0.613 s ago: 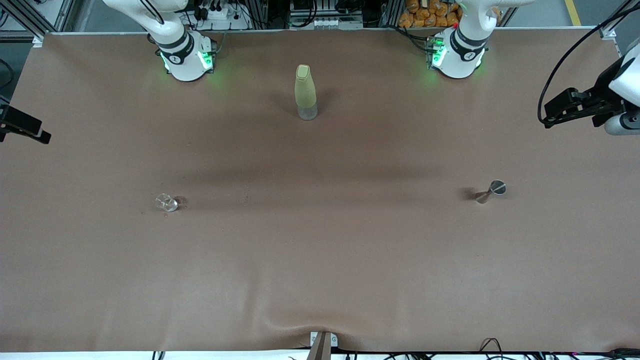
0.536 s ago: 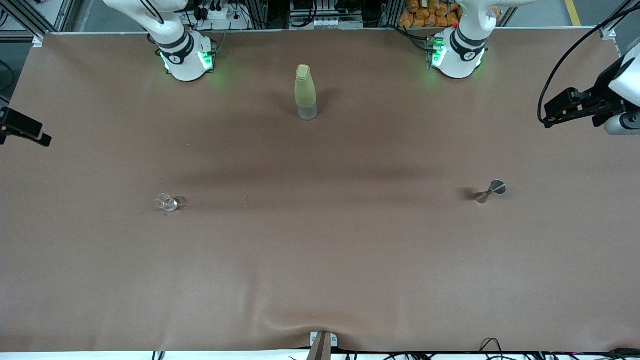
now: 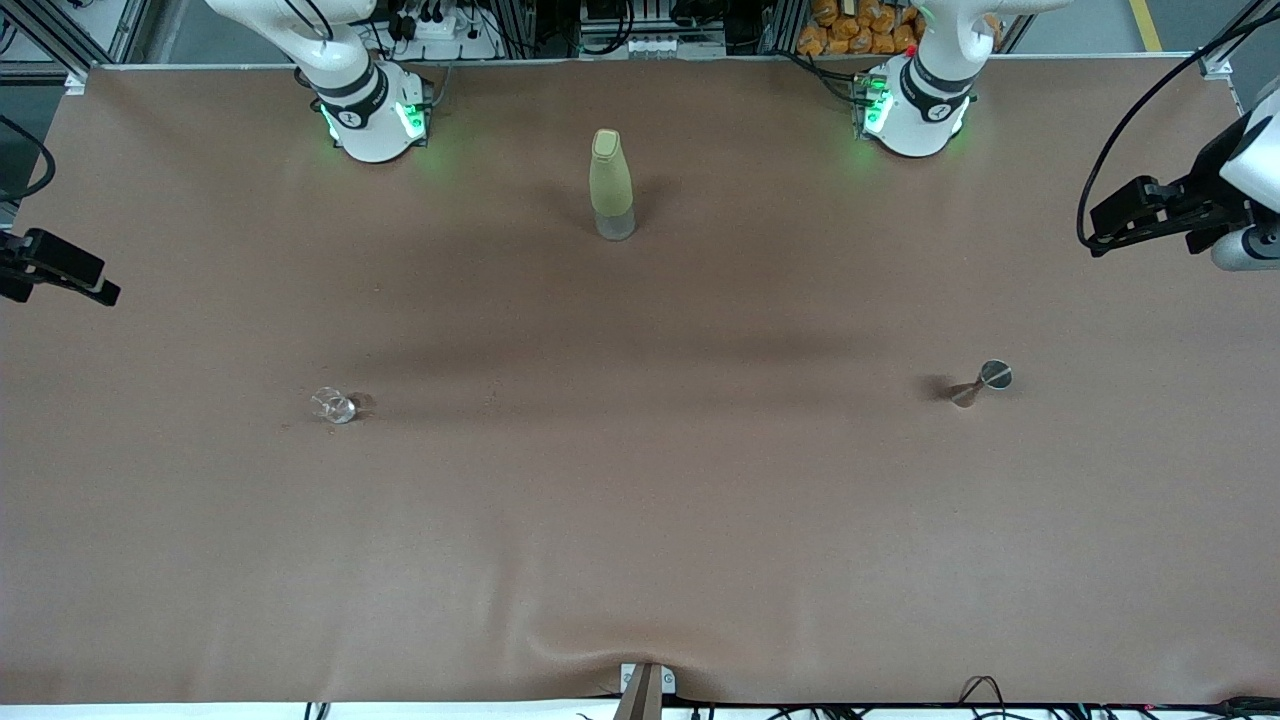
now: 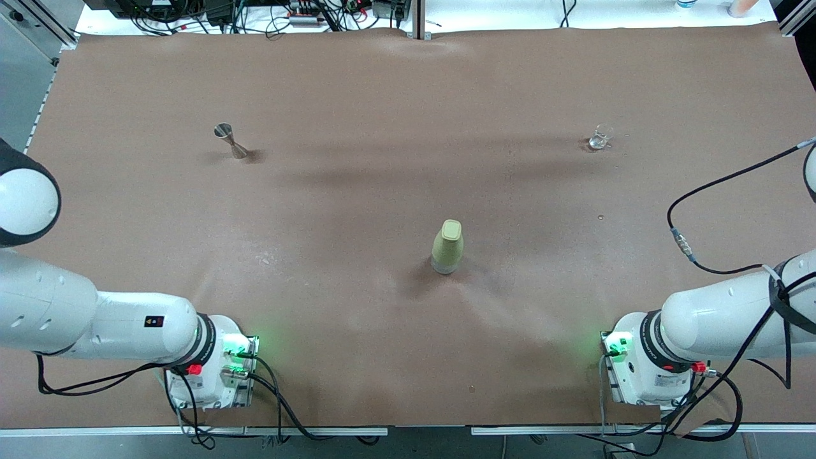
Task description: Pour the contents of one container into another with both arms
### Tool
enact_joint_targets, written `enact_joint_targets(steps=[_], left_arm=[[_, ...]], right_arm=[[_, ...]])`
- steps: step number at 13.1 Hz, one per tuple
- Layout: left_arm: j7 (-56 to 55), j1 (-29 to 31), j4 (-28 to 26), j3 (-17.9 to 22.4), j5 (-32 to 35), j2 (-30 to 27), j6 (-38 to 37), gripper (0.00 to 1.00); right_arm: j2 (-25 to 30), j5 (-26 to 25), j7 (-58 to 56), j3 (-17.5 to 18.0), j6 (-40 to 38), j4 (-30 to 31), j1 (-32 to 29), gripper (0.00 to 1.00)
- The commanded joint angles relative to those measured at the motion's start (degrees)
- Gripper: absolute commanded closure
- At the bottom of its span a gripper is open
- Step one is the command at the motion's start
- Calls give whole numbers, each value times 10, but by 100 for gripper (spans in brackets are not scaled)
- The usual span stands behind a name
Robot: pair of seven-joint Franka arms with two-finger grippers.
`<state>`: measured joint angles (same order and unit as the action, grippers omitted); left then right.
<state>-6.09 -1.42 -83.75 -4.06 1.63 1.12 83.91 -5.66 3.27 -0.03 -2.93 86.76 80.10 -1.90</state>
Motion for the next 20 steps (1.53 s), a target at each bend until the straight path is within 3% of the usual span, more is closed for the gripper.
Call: enact_joint_targets(steps=[1,4,7,15,18,20], left_arm=[[20,1,1,5,-2,1,1,0],[85,3,1,38,-12,6,10,0],[225,14,0,64,-50,7,16,0],[301,77,-1,64,-65,42,96,0],[290,106,-1,65,-148,54,119,0],[285,103,0,66,-139,64,120,0]], right_arm=[[19,-4,5,6,-1,22,-7,0],[16,-7,6,5,-9,17,-5,0],[16,-10,5,5,-8,12,-7,0],[15,-32,5,6,-11,0,-2,0],[15,-33,5,6,-18,0,-5,0],[15,-34,6,6,-18,-1,-5,0]])
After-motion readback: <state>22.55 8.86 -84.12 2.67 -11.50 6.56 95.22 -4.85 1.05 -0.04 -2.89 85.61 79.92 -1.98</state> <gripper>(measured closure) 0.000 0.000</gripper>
